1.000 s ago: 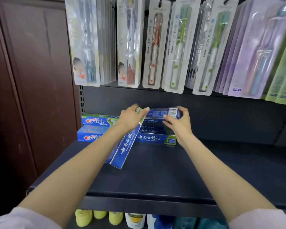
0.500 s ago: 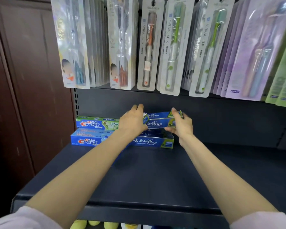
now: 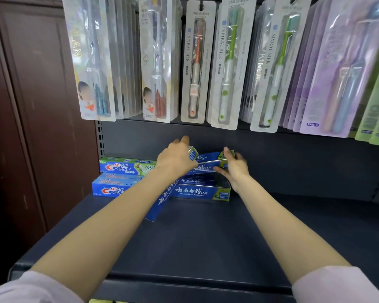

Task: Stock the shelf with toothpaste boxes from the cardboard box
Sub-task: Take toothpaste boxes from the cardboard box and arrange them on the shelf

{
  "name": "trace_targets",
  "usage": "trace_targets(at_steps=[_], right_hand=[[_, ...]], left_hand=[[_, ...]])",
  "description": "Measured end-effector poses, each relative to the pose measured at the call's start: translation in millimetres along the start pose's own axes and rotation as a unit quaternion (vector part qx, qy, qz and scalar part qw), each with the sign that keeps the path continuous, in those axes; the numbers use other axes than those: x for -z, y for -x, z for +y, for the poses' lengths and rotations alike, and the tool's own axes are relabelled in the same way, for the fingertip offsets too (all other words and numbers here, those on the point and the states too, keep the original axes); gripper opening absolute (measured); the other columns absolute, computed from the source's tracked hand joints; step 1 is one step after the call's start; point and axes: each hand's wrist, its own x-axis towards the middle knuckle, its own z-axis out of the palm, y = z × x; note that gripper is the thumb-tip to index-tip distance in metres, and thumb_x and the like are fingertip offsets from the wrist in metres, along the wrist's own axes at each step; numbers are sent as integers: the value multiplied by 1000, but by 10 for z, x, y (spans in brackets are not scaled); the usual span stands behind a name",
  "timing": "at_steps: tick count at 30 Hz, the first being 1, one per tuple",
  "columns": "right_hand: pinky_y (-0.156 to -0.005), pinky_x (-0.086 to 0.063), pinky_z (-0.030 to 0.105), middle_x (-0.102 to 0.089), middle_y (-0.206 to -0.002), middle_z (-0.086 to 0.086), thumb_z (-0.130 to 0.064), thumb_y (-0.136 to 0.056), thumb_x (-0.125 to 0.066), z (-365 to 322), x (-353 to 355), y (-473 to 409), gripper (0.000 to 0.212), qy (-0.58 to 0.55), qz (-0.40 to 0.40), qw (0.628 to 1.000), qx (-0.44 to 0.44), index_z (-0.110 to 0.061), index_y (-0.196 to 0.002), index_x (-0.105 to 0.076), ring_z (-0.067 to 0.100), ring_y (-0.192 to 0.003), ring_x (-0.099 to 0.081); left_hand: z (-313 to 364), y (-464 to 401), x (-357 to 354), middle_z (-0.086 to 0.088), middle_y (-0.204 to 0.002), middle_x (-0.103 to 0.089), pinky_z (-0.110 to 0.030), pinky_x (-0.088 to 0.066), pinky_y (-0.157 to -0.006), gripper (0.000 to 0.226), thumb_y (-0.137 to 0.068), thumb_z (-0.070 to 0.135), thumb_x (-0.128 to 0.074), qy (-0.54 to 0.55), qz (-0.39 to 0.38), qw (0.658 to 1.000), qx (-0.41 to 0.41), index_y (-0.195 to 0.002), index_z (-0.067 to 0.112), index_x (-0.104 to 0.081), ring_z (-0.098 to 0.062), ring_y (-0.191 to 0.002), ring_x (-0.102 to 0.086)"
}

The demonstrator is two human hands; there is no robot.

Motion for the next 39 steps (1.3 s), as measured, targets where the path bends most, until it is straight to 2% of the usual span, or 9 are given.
trace_targets(at_steps=[4, 11, 14, 17, 19, 22, 28, 34, 39], right_hand=[[-72, -55, 30, -39, -137, 12, -10, -92, -58, 94, -66, -24, 52, 174, -1, 984, 22, -11, -137, -33, 30, -99, -62], [-98, -45, 35, -31, -135, 14, -10, -93, -55, 168, -94, 103, 43, 488, -6, 847, 212, -11, -134, -43, 32, -103, -58], [-94, -49, 34, -50, -122, 10, -19, -94, -54, 149, -114, 211, 26, 408, -88, 871, 258, -13, -119, -58, 21, -95, -60], [-76, -55, 29, -65, -96, 10, -39, -97, -45, 121, -165, 389, 33, 192, -265, 944, 38, -12, -108, -60, 17, -82, -63], [-82, -55, 34, -67, -97, 12, -50, -94, -43, 106, -148, 481, 45, 126, -334, 930, -87, -12, -108, -62, 25, -90, -66], [-75, -58, 33, -72, -86, 9, -45, -93, -47, 84, -110, 501, 40, 80, -346, 929, -101, -10, -95, -67, 22, -78, -70], [-71, -50, 30, -67, -88, 8, -31, -93, -57, 12, -19, 336, 32, 296, -237, 921, 91, -2, -101, -66, 16, -74, -61], [-84, -52, 36, -71, -97, -1, -31, -96, -50, -123, -2, 332, 25, 378, -248, 886, 107, -30, -119, -62, 17, -85, -66], [-86, -50, 39, -68, -108, 7, -22, -98, -48, -173, -53, 336, 30, 386, -240, 879, 144, -18, -126, -56, 20, -92, -64]], left_hand=[[-30, -17, 31, -9, -117, -54, -37, -48, -76, 49, -80, 30, -68, 59, 5, 998, -1, -119, 14, -43, -26, -94, -54], [-81, -128, -70, -9, -107, -61, -34, -50, -81, 50, -79, 33, -69, 138, -3, 990, 25, -117, 11, -46, -25, -93, -57], [-113, -172, -97, -6, -100, -60, -27, -41, -77, 45, -81, 34, -69, 254, 20, 965, 66, -114, 8, -51, -22, -93, -55], [-130, -198, -141, -8, -96, -63, -32, -48, -81, 28, -81, 36, -68, 421, 34, 900, 109, -94, 16, -53, -26, -93, -62], [-113, -186, -160, -8, -88, -65, -35, -52, -83, 25, -83, 35, -68, 530, 31, 838, 129, -87, 19, -49, -26, -82, -67], [-120, -179, -156, -6, -81, -65, -36, -55, -80, 25, -84, 29, -68, 642, 23, 756, 127, -92, 15, -50, -21, -69, -67], [-330, -144, -99, -2, -95, -61, -18, -54, -52, 19, -88, 12, -64, 574, -8, 813, 96, -104, 20, -59, -7, -59, -57], [-422, -99, -65, -12, -107, -62, -27, -60, -68, 28, -89, 9, -63, 589, -79, 797, 106, -111, 21, -51, -15, -76, -67], [-453, -108, -101, -14, -108, -63, -28, -59, -75, 48, -86, 6, -66, 600, -41, 790, 120, -127, 15, -42, -19, -84, -67]])
